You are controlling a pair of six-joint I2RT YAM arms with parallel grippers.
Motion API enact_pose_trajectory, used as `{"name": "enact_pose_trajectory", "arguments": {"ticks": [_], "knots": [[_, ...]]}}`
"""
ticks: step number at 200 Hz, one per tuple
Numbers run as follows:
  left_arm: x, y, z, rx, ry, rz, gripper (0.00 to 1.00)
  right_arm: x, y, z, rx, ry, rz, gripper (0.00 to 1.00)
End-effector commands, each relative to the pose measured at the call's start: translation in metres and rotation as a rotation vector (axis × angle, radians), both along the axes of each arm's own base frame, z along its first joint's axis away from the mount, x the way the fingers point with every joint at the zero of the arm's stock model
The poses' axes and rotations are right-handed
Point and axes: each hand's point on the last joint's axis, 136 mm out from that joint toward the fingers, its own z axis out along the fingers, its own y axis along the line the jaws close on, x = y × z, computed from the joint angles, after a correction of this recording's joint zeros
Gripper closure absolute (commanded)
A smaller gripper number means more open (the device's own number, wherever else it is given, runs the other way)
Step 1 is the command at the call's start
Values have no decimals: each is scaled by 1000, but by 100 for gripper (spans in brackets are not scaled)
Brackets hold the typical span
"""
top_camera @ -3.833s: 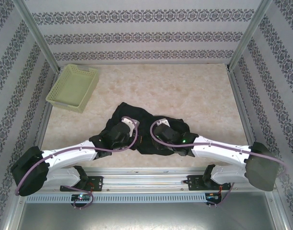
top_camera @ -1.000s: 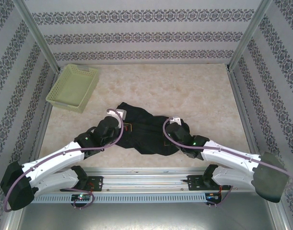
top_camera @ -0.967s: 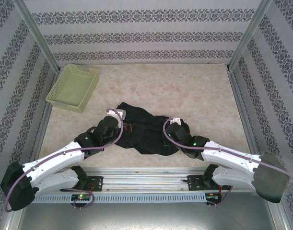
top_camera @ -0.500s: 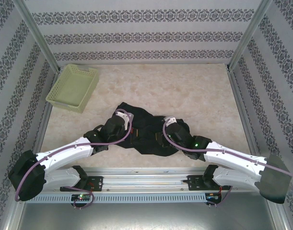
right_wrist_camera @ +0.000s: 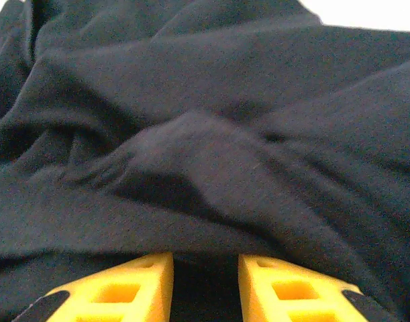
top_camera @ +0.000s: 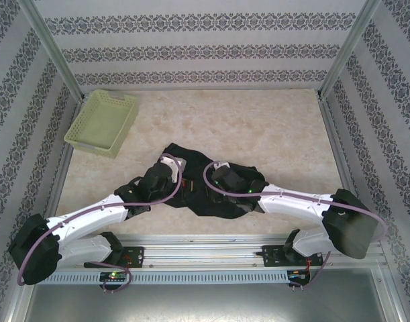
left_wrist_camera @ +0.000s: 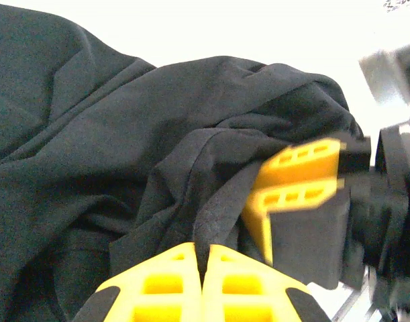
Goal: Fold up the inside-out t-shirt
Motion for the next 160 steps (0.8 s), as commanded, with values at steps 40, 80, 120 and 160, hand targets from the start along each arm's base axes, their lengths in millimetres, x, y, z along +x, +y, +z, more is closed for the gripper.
{"name": "enact_pose_trajectory", "arguments": {"ticks": [40, 80, 120, 160], "knots": [[1, -2, 2, -11, -35, -1, 100, 45, -13, 6, -72, -67, -59, 64], [6, 2, -5, 15, -27, 35, 100, 33, 4, 3, -33, -71, 51, 49], [18, 8, -11, -1, -3, 91, 100, 24, 15, -20, -114, -58, 120, 37], [19, 6, -14, -15, 19, 93, 100, 43, 10, -27, -212, -80, 53, 53]]}}
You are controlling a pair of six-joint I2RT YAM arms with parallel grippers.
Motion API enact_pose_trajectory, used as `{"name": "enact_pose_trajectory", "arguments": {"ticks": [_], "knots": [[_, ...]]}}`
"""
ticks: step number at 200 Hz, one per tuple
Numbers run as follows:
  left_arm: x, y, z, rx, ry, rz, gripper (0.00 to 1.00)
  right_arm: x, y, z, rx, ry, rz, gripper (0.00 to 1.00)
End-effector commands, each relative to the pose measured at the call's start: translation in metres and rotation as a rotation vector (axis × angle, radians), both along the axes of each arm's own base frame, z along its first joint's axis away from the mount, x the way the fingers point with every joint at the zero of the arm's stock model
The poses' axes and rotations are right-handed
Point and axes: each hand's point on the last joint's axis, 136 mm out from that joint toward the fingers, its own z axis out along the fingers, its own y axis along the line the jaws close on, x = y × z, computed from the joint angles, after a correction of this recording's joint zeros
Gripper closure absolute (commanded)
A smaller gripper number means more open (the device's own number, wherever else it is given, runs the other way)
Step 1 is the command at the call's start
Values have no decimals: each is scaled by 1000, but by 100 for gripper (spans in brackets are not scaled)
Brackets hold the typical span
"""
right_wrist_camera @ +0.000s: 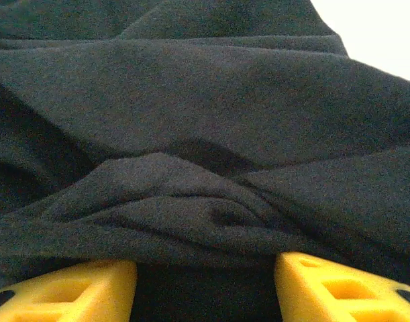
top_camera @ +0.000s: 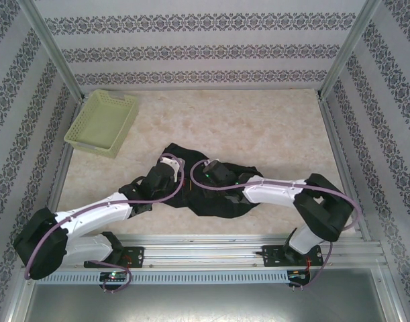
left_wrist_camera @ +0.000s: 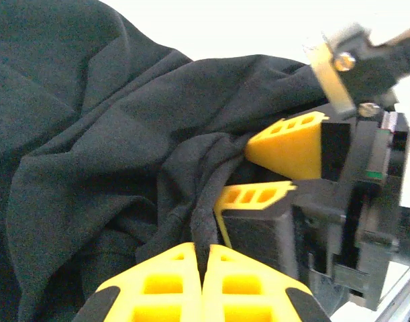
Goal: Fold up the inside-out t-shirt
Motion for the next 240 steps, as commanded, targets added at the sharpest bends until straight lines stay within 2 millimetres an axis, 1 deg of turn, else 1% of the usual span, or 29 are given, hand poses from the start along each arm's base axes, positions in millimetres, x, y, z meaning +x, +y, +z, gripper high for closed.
{"name": "enact_pose_trajectory", "arguments": {"ticks": [1, 17, 28, 37, 47, 56, 68, 79, 96, 106, 117, 136, 155, 163, 171, 183, 197, 220, 240], "knots": [[7, -1, 7, -47, -20, 26, 100, 16, -3, 8, -51, -64, -37, 54], [7, 2, 4, -43, -8, 41, 100, 20, -8, 14, -64, -89, -63, 75], [8, 5, 2, -34, -5, 52, 100, 19, -10, 23, -54, -103, -69, 87], [9, 7, -1, -19, -2, 61, 100, 16, -11, 32, -36, -115, -63, 94], [10, 9, -5, 6, 4, 67, 100, 11, -12, 43, -11, -122, -58, 100], [12, 9, -7, 26, 12, 68, 100, 5, -14, 52, 11, -115, -52, 100], [13, 4, -6, 34, 17, 44, 100, -5, -18, 64, 45, -96, -49, 100], [14, -7, -3, 23, 20, -5, 98, -15, -25, 73, 71, -78, -58, 100], [16, -25, 2, -4, 25, -77, 93, -30, -40, 79, 98, -59, -83, 100], [15, -34, 7, -37, 19, -115, 88, -37, -50, 80, 102, -44, -101, 100], [14, -41, 13, -70, 3, -146, 80, -46, -59, 79, 106, -27, -112, 100], [16, -44, 19, -78, -29, -160, 63, -57, -68, 78, 144, -8, -124, 100], [27, -35, 21, -40, -55, -105, 39, -65, -69, 82, 203, -6, -116, 100], [35, -27, 19, -24, -58, -61, 31, -69, -68, 85, 230, -6, -102, 100], [45, -21, 17, -18, -52, -20, 26, -72, -69, 88, 247, -9, -94, 100], [59, -15, 7, -3, -15, 29, 21, -74, -74, 92, 259, -28, -99, 100], [74, -13, -14, 59, 56, 65, 20, -76, -84, 92, 248, -40, -123, 100], [92, -8, -57, 209, 185, 126, 23, -83, -90, 90, 241, -24, -118, 100], [103, 12, -87, 292, 263, 225, 27, -91, -96, 85, 228, 8, -126, 100]]}}
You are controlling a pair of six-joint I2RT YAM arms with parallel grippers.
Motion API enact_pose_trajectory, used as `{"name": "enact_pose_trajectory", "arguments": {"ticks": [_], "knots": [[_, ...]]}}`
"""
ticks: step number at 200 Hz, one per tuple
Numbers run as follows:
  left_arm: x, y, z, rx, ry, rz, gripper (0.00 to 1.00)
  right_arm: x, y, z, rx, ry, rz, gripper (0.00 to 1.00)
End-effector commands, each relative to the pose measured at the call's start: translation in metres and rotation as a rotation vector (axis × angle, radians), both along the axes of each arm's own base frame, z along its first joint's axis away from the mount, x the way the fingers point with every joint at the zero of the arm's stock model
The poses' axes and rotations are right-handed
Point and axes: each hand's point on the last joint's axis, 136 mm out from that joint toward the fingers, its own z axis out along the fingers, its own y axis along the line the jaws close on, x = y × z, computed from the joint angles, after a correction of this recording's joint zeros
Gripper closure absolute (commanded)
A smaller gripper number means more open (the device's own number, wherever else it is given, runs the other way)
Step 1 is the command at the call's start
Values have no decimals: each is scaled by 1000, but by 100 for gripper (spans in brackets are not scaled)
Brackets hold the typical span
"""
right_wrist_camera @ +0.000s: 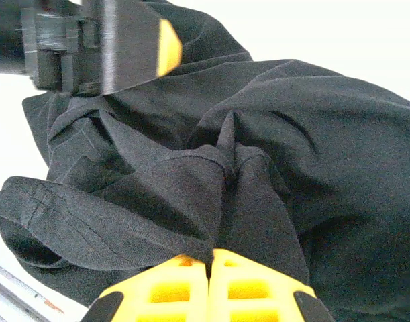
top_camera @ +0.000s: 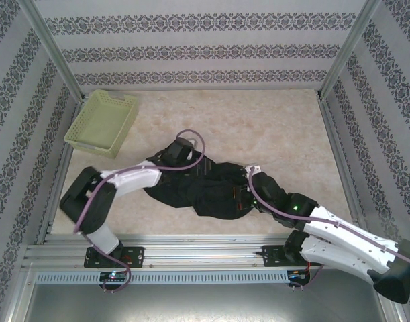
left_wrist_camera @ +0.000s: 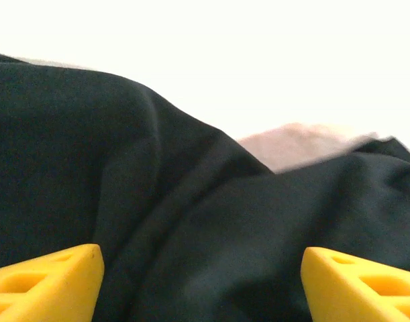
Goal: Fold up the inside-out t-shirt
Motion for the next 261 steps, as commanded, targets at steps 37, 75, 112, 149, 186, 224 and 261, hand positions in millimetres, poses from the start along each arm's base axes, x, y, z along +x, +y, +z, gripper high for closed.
{"name": "enact_pose_trajectory", "arguments": {"ticks": [37, 75, 112, 149, 186, 224, 261], "knots": [[20, 91, -64, 275, 163, 323, 35, -28, -22, -25, -73, 117, -1, 100], [27, 138, -78, 344, 201, 466, 56, -26, -35, -33, -174, 137, -32, 100], [29, 167, -67, 358, 165, 562, 83, -26, -45, -44, -268, 170, -57, 100], [40, 169, -45, 310, 104, 587, 97, -26, -48, -53, -300, 193, -68, 100], [41, 112, 0, 242, 12, 351, 83, -11, -52, -58, -345, 163, -123, 100], [-2, 31, 42, 155, -83, -13, 51, -6, -42, -71, -318, 170, -99, 100], [-70, -48, 24, 137, -44, -433, 22, -5, -44, -77, -335, 176, -111, 100]]}}
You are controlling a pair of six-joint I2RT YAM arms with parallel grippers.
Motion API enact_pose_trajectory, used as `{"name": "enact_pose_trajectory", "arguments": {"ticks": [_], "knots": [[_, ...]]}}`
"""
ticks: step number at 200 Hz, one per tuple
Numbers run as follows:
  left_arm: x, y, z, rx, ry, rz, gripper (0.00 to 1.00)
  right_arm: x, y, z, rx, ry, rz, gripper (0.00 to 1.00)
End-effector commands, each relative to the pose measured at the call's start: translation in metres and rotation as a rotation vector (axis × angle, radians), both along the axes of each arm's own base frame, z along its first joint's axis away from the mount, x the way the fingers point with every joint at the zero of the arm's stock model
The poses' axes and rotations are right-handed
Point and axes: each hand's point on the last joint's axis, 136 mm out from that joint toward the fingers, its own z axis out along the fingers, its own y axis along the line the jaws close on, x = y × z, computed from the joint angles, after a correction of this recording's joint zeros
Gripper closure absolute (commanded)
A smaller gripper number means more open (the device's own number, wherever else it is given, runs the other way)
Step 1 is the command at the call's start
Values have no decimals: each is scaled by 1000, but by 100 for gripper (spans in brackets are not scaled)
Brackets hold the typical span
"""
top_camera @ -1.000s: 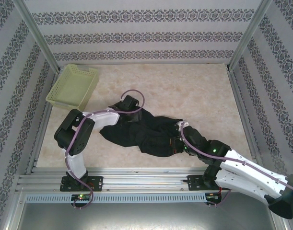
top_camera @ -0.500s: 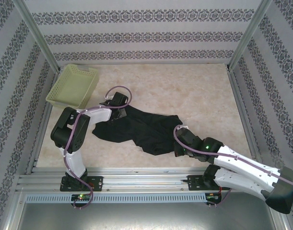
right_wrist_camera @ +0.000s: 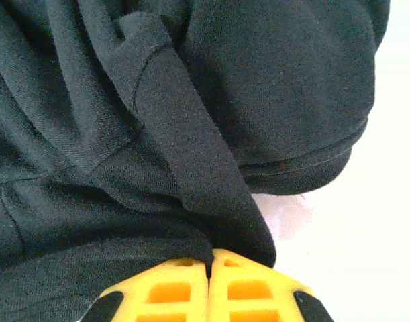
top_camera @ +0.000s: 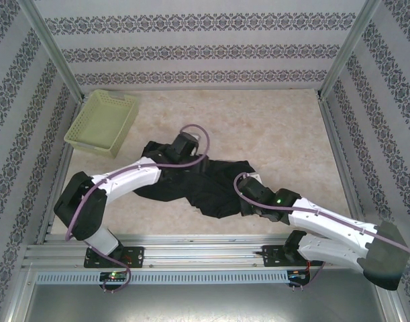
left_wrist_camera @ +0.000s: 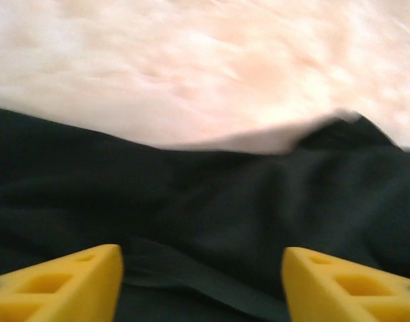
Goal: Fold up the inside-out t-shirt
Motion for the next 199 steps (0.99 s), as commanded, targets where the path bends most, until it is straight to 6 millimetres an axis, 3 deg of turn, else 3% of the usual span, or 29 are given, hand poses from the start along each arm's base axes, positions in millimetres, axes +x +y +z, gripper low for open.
{"name": "enact_pose_trajectory", "arguments": {"ticks": [1, 17, 26, 44, 68, 83, 99, 125, 155, 169, 199], "knots": [[-52, -40, -26, 45, 78, -309, 21, 5, -4, -3, -16, -22, -19, 100], [-65, -53, -48, 37, 154, -365, 12, 7, -4, 1, -11, -40, -18, 100], [-60, -48, -70, 79, 212, -324, 14, 7, -2, 4, -7, -56, -7, 100], [-44, -32, -105, 153, 310, -208, 36, 5, 2, 4, 4, -71, 16, 100], [-7, 9, -123, 200, 296, 53, 66, 2, 8, 1, 23, -47, 37, 100], [14, 35, -124, 214, 283, 196, 86, 2, 12, -1, 27, -37, 53, 100], [33, 60, -119, 244, 248, 309, 100, 1, 17, -3, 31, -17, 66, 100], [53, 87, -98, 292, 145, 430, 100, -1, 26, -1, 60, -1, 89, 100], [60, 101, -78, 321, 69, 490, 100, 2, 18, 6, 43, -17, 52, 100], [61, 105, -78, 340, 58, 499, 100, 2, 19, 16, 67, -31, 57, 100], [61, 103, -75, 351, 30, 480, 100, -4, 45, 52, 265, -92, 151, 100]]}}
